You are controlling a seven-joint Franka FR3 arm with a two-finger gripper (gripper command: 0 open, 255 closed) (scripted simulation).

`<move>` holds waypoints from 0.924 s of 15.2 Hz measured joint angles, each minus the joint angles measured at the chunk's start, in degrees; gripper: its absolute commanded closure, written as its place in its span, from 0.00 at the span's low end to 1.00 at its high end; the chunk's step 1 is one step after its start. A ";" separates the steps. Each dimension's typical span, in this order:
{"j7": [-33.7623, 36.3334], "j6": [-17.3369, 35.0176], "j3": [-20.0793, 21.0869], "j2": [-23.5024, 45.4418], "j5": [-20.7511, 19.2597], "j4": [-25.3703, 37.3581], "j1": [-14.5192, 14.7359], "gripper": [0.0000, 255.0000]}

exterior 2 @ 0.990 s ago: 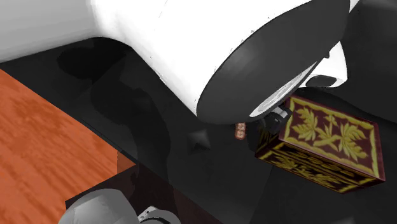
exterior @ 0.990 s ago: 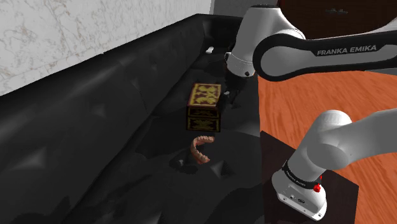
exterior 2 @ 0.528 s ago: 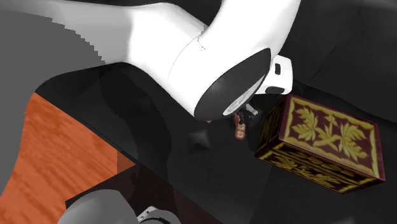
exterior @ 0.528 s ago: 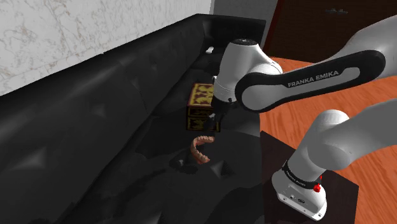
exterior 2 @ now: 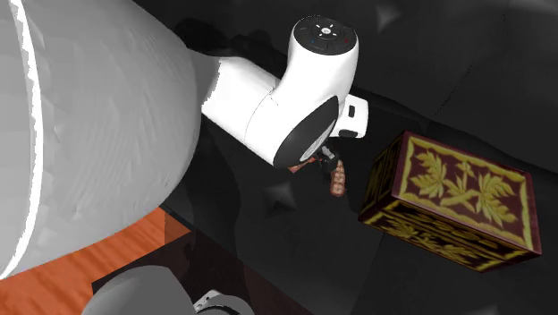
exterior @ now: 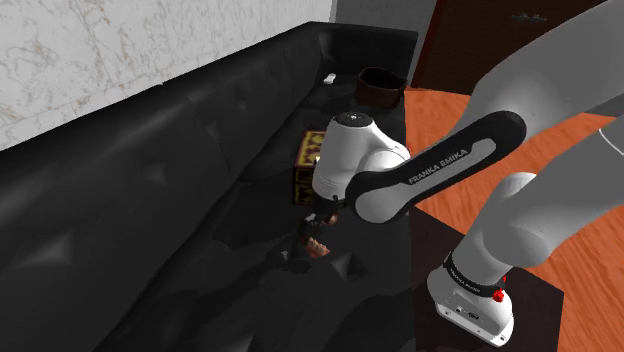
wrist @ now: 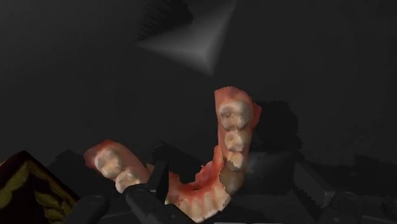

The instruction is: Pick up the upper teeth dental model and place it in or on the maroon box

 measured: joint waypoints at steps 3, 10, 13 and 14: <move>2.18 3.76 1.85 3.91 -1.41 0.22 -0.89 0.00; 6.23 10.77 4.27 11.05 -6.76 -0.06 -3.63 0.00; 6.45 11.15 4.33 11.49 -7.18 -0.02 -3.83 0.00; 6.47 11.18 4.34 11.52 -7.21 -0.02 -3.84 0.00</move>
